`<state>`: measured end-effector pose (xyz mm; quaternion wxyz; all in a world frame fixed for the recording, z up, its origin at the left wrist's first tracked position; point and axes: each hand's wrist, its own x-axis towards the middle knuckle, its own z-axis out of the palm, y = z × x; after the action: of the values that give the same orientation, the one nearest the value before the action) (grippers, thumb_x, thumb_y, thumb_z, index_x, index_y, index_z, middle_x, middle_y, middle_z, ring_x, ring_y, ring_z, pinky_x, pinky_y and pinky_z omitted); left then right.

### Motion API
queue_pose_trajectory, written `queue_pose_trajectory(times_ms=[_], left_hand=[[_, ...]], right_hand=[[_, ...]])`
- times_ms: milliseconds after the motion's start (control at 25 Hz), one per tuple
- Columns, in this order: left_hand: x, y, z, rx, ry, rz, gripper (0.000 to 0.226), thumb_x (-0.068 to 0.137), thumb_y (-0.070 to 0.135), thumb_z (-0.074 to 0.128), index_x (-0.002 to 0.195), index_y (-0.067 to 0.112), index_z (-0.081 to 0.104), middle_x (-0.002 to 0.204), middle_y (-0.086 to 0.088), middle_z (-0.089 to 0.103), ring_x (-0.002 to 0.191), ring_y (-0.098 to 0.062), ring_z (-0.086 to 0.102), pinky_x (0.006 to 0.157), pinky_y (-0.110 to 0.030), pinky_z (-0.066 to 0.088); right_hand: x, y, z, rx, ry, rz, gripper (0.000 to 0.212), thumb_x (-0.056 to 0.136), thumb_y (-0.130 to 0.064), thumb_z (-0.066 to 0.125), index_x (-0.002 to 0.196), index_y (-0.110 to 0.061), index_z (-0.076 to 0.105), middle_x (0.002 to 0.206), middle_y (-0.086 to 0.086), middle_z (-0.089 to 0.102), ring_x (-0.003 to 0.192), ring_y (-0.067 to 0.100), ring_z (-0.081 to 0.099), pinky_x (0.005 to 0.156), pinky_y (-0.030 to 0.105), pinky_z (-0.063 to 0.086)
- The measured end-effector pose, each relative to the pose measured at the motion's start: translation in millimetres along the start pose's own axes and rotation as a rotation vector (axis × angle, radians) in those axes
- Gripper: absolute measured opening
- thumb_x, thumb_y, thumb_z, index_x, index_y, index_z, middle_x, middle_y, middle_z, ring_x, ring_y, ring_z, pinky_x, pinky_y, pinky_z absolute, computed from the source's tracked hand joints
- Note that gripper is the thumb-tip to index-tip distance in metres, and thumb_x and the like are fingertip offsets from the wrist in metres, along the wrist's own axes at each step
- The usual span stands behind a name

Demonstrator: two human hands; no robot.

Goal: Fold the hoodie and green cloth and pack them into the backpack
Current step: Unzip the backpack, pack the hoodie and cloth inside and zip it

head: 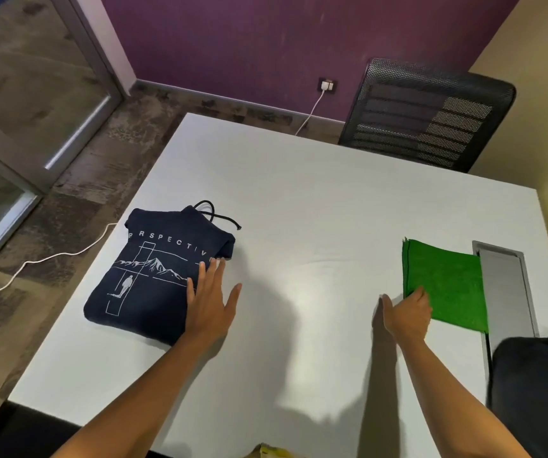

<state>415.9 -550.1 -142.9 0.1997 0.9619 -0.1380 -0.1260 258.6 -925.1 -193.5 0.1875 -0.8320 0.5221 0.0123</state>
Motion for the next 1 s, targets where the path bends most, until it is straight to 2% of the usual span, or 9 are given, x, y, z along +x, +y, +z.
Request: queue_pose_trajectory(times_ms=[120,240,400,520,680,760,840,920,1000], left_hand=[[-18,5,9,-0.04,-0.04,0.016,0.065,0.102,0.055,0.026,0.158,0.031,0.004,0.166,0.011,-0.001,0.15,-0.008,-0.017,0.124,-0.043,-0.005],[-27,10,11,-0.073,-0.045,0.002,0.063,0.103,0.053,0.029,0.158,0.03,0.006,0.166,0.01,0.001,0.15,-0.006,-0.016,0.123,-0.041,-0.006],[-43,24,21,-0.143,-0.071,0.004,0.064,0.102,0.053,0.03,0.158,0.029,0.009,0.166,0.008,0.005,0.149,-0.006,-0.015,0.123,-0.039,-0.006],[-59,37,39,-0.219,-0.105,-0.003,0.067,0.101,0.053,0.031,0.158,0.025,0.011,0.166,0.006,0.008,0.152,-0.009,-0.012,0.124,-0.036,-0.003],[-73,55,65,-0.312,-0.108,-0.092,0.067,0.101,0.052,0.04,0.157,0.02,0.021,0.163,0.001,0.024,0.153,-0.015,-0.001,0.123,-0.038,0.01],[-76,62,74,-0.36,-0.118,-0.186,0.061,0.1,0.053,0.041,0.151,0.021,0.034,0.156,0.0,0.037,0.152,-0.019,0.01,0.122,-0.041,0.016],[-76,66,79,-0.374,-0.128,-0.269,0.057,0.099,0.055,0.041,0.144,0.02,0.044,0.148,-0.003,0.047,0.145,-0.023,0.024,0.118,-0.044,0.025],[-73,69,81,-0.386,-0.126,-0.359,0.057,0.098,0.056,0.041,0.141,0.019,0.047,0.142,-0.007,0.051,0.137,-0.026,0.034,0.113,-0.046,0.031],[-69,72,82,-0.417,-0.12,-0.453,0.059,0.097,0.054,0.046,0.141,0.014,0.044,0.14,-0.011,0.051,0.133,-0.03,0.04,0.11,-0.047,0.035]], right_hand=[[-11,6,8,-0.011,-0.109,-0.035,0.08,0.09,-0.041,0.064,0.14,0.014,0.033,0.14,0.032,0.042,0.128,0.046,0.044,0.108,0.049,0.038],[-27,2,15,-0.017,-0.13,-0.089,0.077,0.094,-0.038,0.06,0.144,0.013,0.031,0.147,0.029,0.038,0.132,0.043,0.043,0.109,0.047,0.039],[-57,-18,16,0.004,-0.114,-0.163,0.051,0.095,-0.028,0.058,0.129,0.01,0.051,0.131,0.028,0.055,0.116,0.042,0.056,0.096,0.043,0.045],[-97,-42,17,-0.032,-0.137,-0.245,0.043,0.092,-0.027,0.059,0.123,0.003,0.058,0.126,0.022,0.06,0.113,0.038,0.059,0.095,0.039,0.043],[-159,-65,36,-0.048,-0.29,-0.434,0.032,0.089,-0.028,0.055,0.114,-0.009,0.061,0.12,0.008,0.062,0.111,0.029,0.059,0.093,0.035,0.039],[-187,-68,47,0.098,-0.433,-0.485,0.026,0.092,-0.024,0.055,0.11,-0.007,0.062,0.111,0.01,0.063,0.104,0.029,0.059,0.086,0.033,0.041],[-203,-67,51,0.286,-0.58,-0.494,0.013,0.091,-0.019,0.058,0.093,-0.008,0.063,0.092,0.008,0.063,0.085,0.025,0.058,0.074,0.029,0.038],[-202,-59,49,0.413,-0.638,-0.471,0.017,0.089,-0.016,0.06,0.101,-0.009,0.07,0.097,0.006,0.07,0.089,0.021,0.064,0.079,0.03,0.046],[-193,-50,39,0.467,-0.528,-0.391,0.034,0.086,-0.008,0.063,0.12,-0.007,0.067,0.116,0.007,0.069,0.108,0.023,0.063,0.096,0.031,0.047]])
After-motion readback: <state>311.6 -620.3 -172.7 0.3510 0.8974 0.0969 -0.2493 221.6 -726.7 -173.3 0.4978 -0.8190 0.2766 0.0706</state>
